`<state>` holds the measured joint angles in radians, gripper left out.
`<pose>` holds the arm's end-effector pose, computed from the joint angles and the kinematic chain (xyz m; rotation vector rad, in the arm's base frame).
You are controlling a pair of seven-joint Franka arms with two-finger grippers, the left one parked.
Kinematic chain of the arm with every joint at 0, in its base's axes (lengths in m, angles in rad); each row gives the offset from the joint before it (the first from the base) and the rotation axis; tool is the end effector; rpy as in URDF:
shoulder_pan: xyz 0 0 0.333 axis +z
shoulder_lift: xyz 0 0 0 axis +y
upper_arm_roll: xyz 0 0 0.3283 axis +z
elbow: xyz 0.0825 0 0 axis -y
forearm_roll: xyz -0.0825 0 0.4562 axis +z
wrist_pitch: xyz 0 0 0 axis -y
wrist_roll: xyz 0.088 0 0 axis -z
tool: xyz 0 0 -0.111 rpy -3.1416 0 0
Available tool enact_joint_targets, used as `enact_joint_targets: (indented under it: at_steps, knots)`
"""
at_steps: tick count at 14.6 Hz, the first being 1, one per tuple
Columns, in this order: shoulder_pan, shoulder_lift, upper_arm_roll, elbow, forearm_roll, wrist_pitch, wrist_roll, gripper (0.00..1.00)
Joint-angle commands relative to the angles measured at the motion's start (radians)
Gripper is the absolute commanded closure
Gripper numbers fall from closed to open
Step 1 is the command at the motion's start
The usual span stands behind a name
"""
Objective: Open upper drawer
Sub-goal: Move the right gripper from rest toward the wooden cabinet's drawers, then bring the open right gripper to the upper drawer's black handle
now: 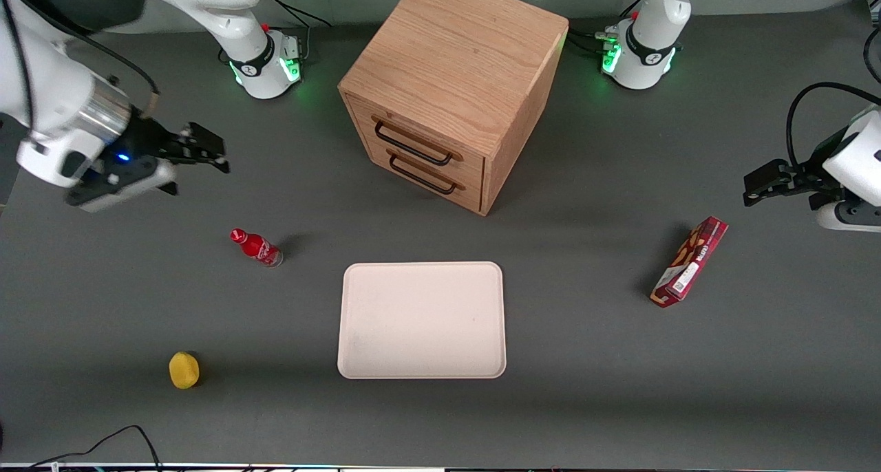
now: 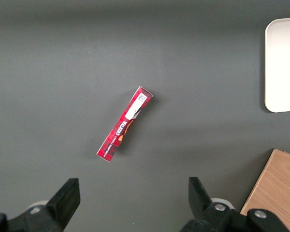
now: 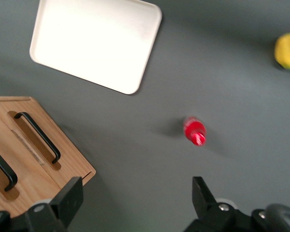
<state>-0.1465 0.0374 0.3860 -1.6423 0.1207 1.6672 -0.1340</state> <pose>0.6228 0.1610 0.5810 -2.9591 -0.5402 0.0254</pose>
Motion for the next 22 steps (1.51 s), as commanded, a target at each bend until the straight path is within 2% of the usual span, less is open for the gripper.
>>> enact_joint_targets:
  at_steps: [1, 2, 4, 7, 8, 13, 16, 22]
  knots:
    - [0.095, 0.139, 0.043, 0.127, -0.143, -0.012, -0.018, 0.00]
    - [0.134, 0.166, 0.044, 0.142, -0.180, -0.012, -0.018, 0.00]
    - [0.160, 0.212, 0.044, 0.176, -0.184, -0.012, -0.038, 0.00]
    - [0.163, 0.272, 0.066, 0.199, -0.177, 0.014, -0.276, 0.00]
    - [0.165, 0.285, 0.068, 0.202, -0.174, 0.046, -0.304, 0.00]
    - [0.222, 0.315, 0.074, 0.199, -0.133, 0.072, -0.315, 0.00]
    - [0.261, 0.314, 0.079, 0.194, -0.133, 0.065, -0.317, 0.00]
    - [0.262, 0.314, 0.116, 0.153, -0.133, 0.029, -0.317, 0.00]
